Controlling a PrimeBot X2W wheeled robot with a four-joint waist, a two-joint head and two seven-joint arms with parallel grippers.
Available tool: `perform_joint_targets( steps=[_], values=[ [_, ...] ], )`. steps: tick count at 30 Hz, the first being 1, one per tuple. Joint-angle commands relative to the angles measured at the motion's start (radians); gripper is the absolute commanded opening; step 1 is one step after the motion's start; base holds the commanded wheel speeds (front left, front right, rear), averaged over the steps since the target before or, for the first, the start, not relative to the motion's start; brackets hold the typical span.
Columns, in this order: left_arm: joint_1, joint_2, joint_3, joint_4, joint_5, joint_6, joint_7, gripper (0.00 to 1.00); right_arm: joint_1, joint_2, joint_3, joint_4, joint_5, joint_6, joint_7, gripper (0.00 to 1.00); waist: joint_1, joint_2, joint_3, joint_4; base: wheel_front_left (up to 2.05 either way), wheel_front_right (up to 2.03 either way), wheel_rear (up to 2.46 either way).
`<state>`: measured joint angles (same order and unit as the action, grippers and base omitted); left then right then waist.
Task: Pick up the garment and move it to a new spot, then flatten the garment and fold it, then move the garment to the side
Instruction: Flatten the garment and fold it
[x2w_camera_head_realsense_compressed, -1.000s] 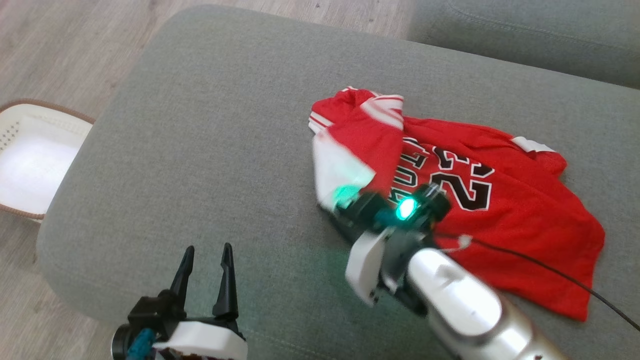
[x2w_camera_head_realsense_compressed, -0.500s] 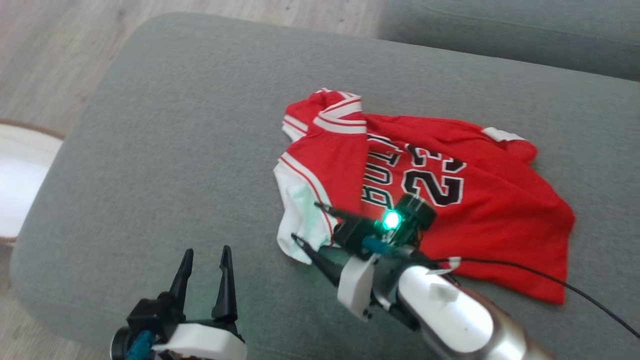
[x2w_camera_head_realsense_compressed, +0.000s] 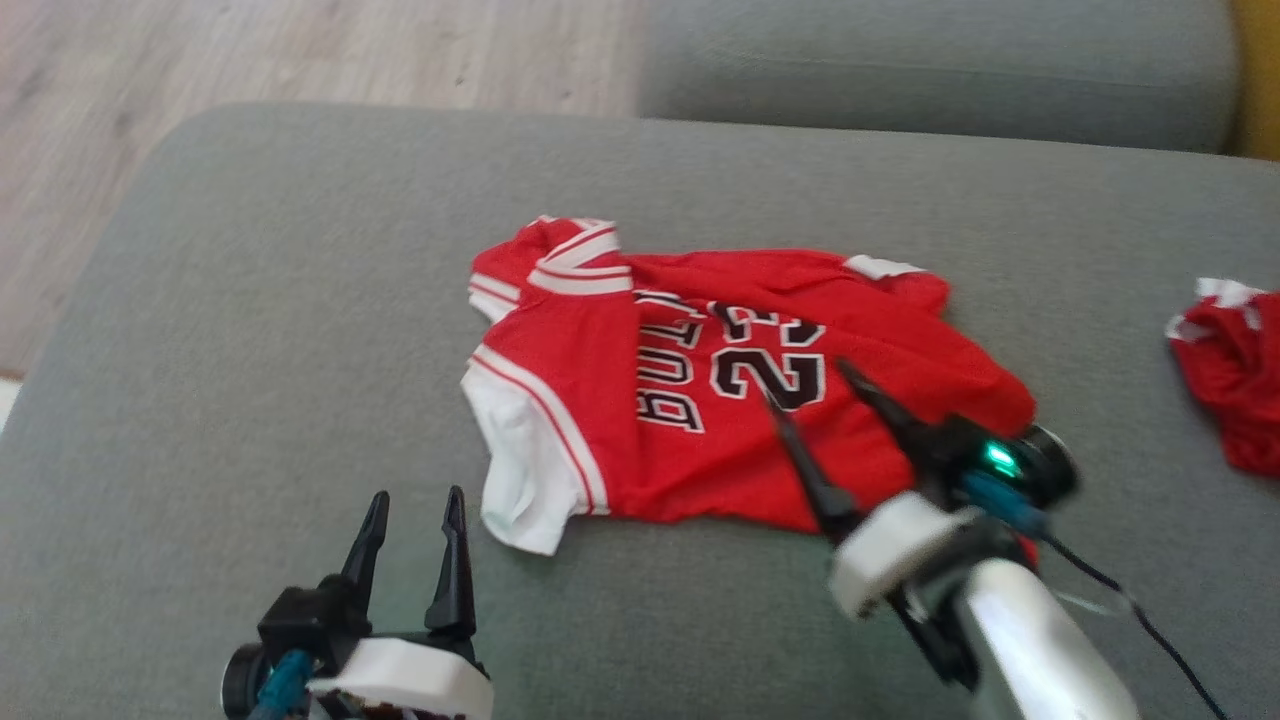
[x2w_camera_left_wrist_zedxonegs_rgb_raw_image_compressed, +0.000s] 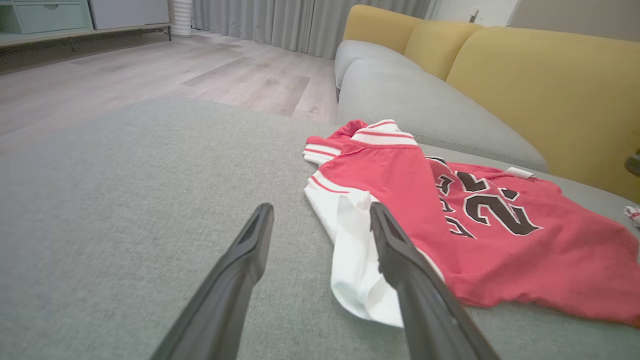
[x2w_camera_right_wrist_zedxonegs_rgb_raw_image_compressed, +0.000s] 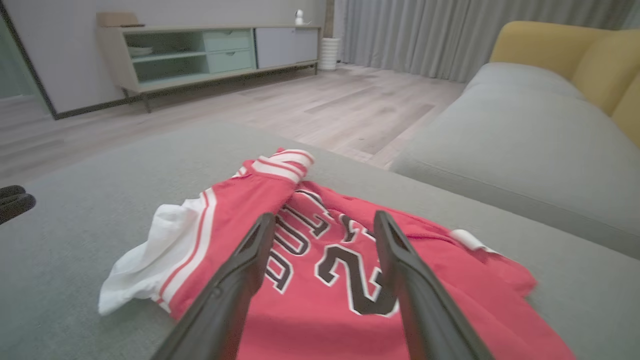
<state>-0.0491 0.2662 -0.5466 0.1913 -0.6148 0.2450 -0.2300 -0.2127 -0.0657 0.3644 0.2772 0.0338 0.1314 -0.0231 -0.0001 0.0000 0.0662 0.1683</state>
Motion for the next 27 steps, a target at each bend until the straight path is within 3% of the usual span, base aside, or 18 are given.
perform_joint_targets(
  steps=[1,7,13,27],
  values=[
    [-0.05,0.015,0.033,-0.023,0.006,-0.004,-0.005,1.0,0.021,0.015,-0.03,-0.062,-0.002,-0.001,-0.018,1.0,0.0001,0.0,-0.027,-0.036,0.0,0.0,0.0],
    [-0.027,0.013,0.029,-0.019,-0.004,-0.001,-0.002,1.0,0.152,0.015,-0.177,-0.135,-0.003,-0.001,-0.072,1.0,0.0001,0.0,-0.068,-0.071,0.0,0.0,0.0],
    [-0.001,0.018,0.028,-0.025,-0.01,0.003,-0.005,1.0,0.255,0.015,-0.255,-0.166,0.011,-0.001,-0.107,1.0,0.0001,0.0,-0.084,-0.083,0.0,0.0,0.0],
    [0.027,0.029,0.025,-0.043,-0.016,0.012,-0.004,1.0,0.296,0.015,-0.296,-0.178,0.047,-0.001,-0.109,1.0,0.0001,0.0,-0.085,-0.084,0.0,0.0,0.0]
  ],
)
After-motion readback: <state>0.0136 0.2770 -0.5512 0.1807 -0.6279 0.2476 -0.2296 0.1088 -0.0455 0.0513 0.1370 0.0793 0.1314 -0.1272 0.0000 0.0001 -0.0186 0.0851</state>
